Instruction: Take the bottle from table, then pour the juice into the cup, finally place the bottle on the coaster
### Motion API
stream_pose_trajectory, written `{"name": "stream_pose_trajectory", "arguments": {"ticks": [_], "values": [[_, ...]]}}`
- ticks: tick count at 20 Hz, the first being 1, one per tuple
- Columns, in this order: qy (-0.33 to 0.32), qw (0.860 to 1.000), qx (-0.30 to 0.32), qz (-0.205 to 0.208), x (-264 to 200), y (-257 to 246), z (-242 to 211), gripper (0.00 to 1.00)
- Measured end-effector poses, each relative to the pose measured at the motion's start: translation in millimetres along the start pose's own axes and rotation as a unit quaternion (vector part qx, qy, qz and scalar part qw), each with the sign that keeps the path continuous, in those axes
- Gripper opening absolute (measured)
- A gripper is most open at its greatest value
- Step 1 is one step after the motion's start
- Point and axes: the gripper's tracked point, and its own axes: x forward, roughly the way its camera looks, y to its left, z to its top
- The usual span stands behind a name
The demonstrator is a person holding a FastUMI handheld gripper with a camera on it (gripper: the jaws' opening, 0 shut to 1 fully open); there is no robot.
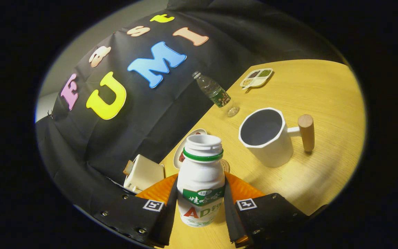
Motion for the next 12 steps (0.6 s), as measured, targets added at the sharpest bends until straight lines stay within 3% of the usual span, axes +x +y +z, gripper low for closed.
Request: {"name": "stream_pose_trajectory", "arguments": {"ticks": [3,8,12], "values": [[0.001,0.999,0.052,0.011,7.1,1.1,10.1,0.62],[0.011,0.997,0.072,0.008,10.4,2.3,11.9,0.62],[0.0,0.988,0.154,0.015,12.7,5.1,21.9,0.62]]}}
